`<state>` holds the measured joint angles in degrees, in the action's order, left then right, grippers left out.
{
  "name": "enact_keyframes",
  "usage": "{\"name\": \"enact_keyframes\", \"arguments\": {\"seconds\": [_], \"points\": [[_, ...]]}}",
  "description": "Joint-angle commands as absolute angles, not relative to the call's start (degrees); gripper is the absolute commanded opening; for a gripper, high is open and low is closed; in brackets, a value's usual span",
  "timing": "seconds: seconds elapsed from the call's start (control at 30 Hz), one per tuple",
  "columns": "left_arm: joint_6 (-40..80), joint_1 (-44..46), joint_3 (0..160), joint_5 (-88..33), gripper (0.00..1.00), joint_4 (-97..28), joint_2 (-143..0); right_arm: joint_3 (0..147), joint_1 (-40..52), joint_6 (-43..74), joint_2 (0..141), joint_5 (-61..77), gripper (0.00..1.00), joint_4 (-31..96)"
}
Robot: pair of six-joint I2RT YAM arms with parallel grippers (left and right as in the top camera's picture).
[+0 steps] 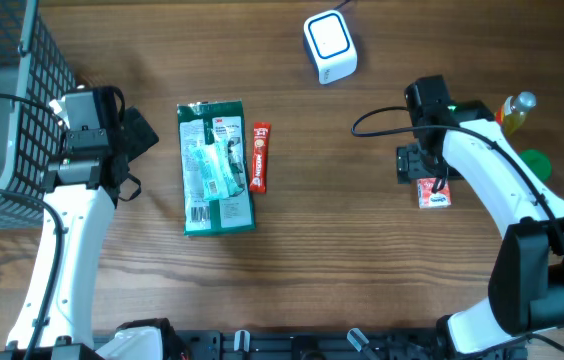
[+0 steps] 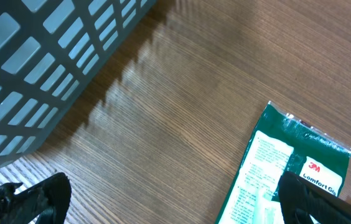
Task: Scan the item barcode
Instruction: 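Carry the Kleenex pack right and set it down near the jar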
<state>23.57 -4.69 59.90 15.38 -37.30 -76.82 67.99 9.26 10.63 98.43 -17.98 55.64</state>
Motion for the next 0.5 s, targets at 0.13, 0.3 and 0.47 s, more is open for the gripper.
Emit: {"name": "enact_keyframes", "arguments": {"seconds": [0.13,0.3,0.47], "points": [[22.9,-5.04,60.38,16.12,1.0,-37.28,-76.55,67.92,9.43,14.09,98.67,20.34,1.0,45.47],[22.9,-5.04,60.38,16.14,1.0,-37.28,-76.55,66.83,12.53,24.99,98.72,31.99,0.76,36.56],[22.9,-5.04,60.38,16.14,1.0,-37.28,-76.55,66.83,22.63,31.38,98.91,22.46,0.55,31.46]]}}
